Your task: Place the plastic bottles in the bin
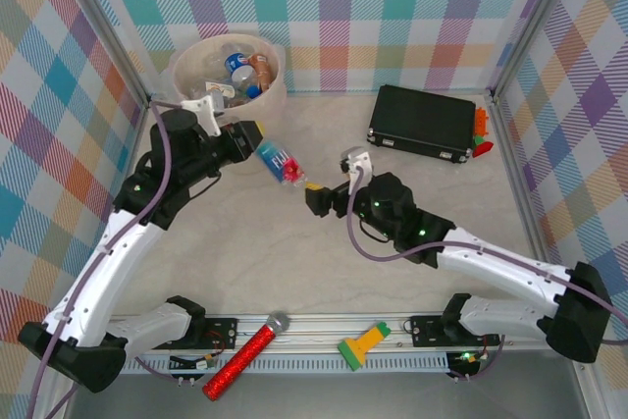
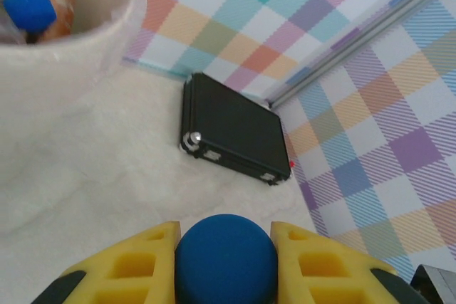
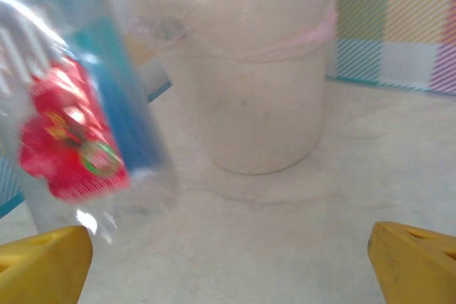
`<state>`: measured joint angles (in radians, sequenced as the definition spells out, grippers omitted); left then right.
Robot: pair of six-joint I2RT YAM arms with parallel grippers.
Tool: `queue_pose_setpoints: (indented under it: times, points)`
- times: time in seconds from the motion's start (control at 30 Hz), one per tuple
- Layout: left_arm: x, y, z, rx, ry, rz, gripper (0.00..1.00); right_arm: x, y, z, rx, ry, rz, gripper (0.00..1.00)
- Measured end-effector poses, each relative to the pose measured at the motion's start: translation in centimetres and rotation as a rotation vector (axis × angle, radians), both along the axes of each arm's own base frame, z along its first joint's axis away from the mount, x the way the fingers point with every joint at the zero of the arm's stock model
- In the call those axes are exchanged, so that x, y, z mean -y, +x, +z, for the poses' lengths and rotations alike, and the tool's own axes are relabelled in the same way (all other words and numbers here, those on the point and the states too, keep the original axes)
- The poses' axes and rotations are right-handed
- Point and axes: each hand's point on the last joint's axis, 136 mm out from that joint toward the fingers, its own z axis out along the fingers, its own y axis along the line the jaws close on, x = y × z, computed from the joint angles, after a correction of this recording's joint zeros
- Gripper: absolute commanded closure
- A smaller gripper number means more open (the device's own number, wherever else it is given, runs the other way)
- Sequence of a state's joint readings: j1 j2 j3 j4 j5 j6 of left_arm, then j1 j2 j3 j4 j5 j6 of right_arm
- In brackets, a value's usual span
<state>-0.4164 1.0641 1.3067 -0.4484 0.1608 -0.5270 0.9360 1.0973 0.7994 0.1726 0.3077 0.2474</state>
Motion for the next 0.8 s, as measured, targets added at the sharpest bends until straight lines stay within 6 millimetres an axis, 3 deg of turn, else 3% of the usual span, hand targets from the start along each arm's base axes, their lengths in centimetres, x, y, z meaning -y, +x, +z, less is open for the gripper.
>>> queue_pose_setpoints:
  times: [0.1,0.27,0.4,0.57,0.8]
  points:
    - [-1.4,-0.4,3.2,0.075,0.03,0.054,0.77,1.6,0.3,0.3,0.018,0.011,-0.047,0.01]
    - [-4.1,-0.9,8.5,0.211,0.087,0.169,0.77,2.7,-0.1,0.9,0.036,0.033,-0.061,0.01]
    - [-5.9,0.2,11.0,0.269,0.163,0.273,0.77,3.1,-0.5,1.6,0.051,0.056,-0.057,0.01]
    - [-7.8,4.0,11.7,0.264,0.264,0.413,0.78,3.3,-0.9,2.4,0.064,0.076,-0.048,0.01]
    - [-11.1,9.6,9.6,0.205,0.368,0.569,0.79,2.9,-1.2,2.3,0.052,0.08,-0.02,0.01]
